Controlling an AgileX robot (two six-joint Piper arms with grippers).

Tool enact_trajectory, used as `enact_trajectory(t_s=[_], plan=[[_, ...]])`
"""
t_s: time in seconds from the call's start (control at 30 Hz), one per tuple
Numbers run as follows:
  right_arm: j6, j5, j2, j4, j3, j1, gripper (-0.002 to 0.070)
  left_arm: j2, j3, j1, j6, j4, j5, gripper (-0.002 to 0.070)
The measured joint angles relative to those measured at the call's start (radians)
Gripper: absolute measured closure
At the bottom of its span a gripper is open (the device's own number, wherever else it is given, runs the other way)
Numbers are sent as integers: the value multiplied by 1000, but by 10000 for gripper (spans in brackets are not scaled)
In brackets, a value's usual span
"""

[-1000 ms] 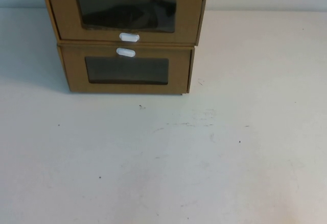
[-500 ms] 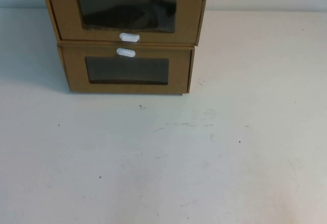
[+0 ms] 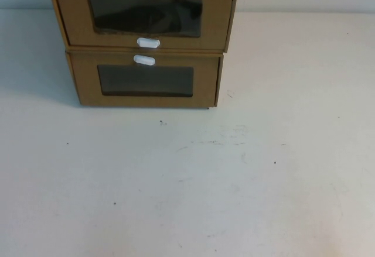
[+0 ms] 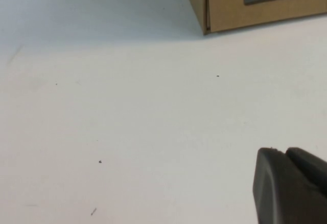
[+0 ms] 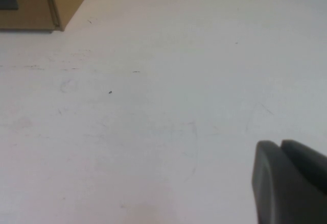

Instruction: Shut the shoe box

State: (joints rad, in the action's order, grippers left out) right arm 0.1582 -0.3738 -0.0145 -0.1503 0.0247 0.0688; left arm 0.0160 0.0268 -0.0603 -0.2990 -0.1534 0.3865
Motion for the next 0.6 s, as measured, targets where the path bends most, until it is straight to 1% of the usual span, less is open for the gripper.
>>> enact_trajectory(t_s=[0.6], plan=[[0, 0, 0, 0, 0, 0, 688, 0, 0, 0, 0, 0, 6, 680]])
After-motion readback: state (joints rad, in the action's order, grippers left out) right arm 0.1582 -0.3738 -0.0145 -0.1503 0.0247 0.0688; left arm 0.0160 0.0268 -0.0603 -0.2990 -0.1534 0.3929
